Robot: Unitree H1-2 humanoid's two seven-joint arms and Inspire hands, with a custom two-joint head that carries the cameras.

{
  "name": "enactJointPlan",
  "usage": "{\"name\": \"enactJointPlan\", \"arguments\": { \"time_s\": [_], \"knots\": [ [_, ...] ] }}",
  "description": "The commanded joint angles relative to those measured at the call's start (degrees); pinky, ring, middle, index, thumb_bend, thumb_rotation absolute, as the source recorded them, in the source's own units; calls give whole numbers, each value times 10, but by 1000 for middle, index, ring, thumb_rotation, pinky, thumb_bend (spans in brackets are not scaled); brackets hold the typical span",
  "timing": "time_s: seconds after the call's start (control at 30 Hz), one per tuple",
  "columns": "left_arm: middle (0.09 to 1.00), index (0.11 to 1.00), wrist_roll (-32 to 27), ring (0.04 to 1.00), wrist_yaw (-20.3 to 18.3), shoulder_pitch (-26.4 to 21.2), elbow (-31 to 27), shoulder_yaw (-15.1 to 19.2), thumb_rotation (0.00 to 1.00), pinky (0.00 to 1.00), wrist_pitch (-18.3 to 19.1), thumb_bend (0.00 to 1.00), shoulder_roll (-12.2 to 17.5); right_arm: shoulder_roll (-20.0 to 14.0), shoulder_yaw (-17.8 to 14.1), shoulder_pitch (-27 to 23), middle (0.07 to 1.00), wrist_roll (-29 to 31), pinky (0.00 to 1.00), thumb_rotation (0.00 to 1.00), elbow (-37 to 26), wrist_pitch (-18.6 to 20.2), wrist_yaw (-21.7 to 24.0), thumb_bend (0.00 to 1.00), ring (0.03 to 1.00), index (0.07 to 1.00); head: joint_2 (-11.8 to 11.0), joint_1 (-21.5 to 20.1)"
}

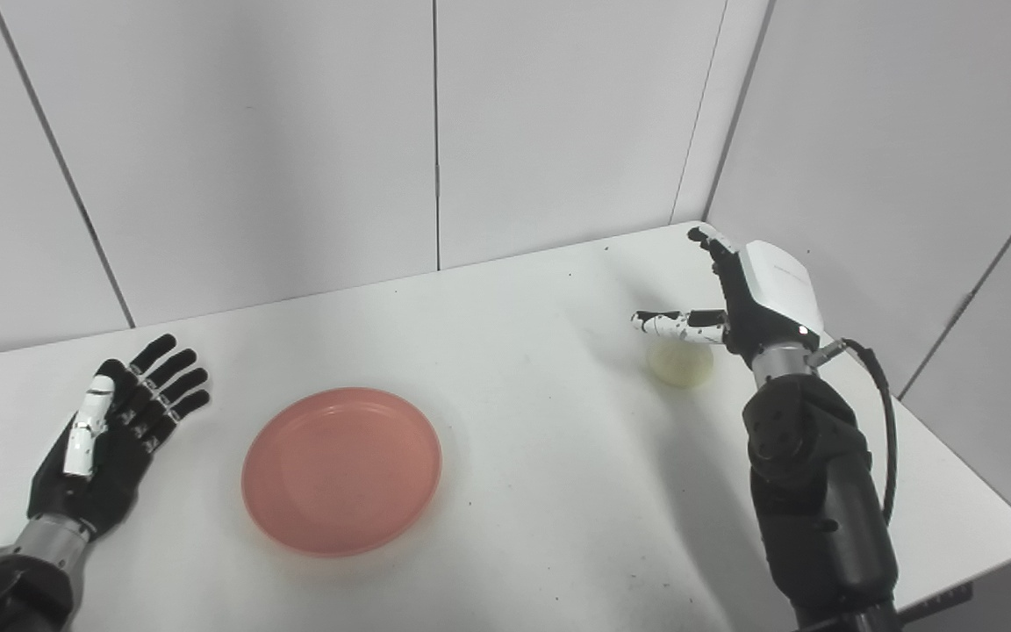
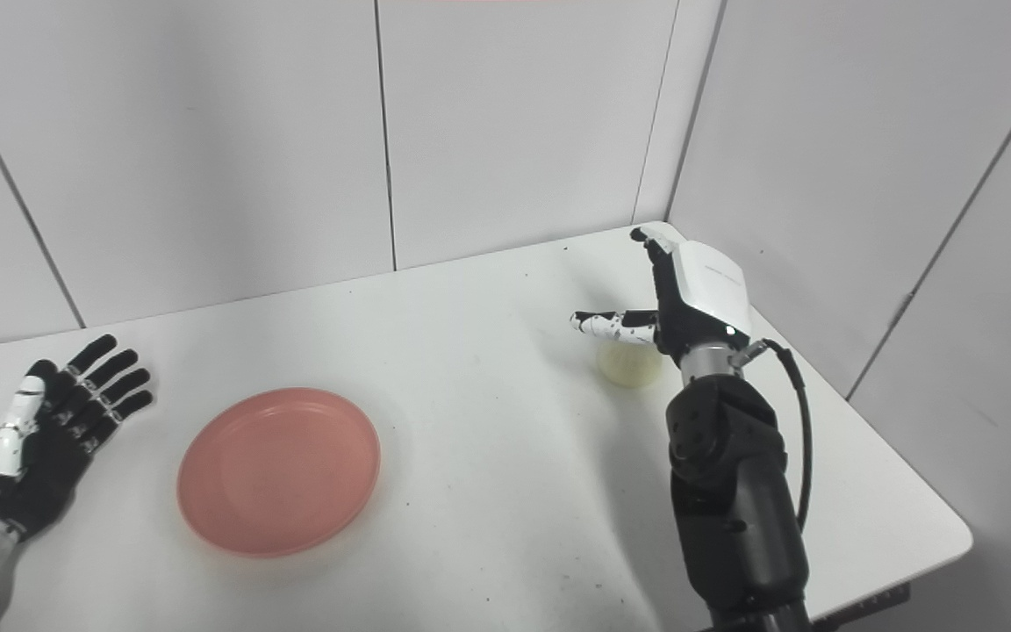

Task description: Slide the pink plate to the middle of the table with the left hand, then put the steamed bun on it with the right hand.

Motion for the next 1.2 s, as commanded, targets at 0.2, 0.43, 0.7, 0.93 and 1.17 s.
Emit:
{"name": "enactJointPlan", "arguments": {
  "time_s": [0.2,0.43,0.7,0.93,1.17],
  "knots": [
    [850,838,21,834,19,59,54,-4,862,828,48,531,12,-24,-2,-11,755,15,500,421,25,-2,-36,904,663,825,3,-5],
    [847,834,21,830,17,59,52,-2,862,821,51,533,14,-21,-2,-14,847,22,606,410,51,-2,-36,879,784,826,6,-8],
    [851,839,17,835,15,59,51,1,862,832,54,520,15,-25,6,-15,849,31,644,415,81,-2,-45,873,794,823,10,-11],
    [848,839,12,832,17,64,33,0,847,826,67,524,16,-26,11,-21,882,33,705,425,107,-2,-50,885,871,827,13,-13],
    [841,831,12,824,25,65,28,1,840,815,73,522,16,-33,24,-23,875,44,700,414,124,-2,-63,886,839,821,15,-14]
  ]
}}
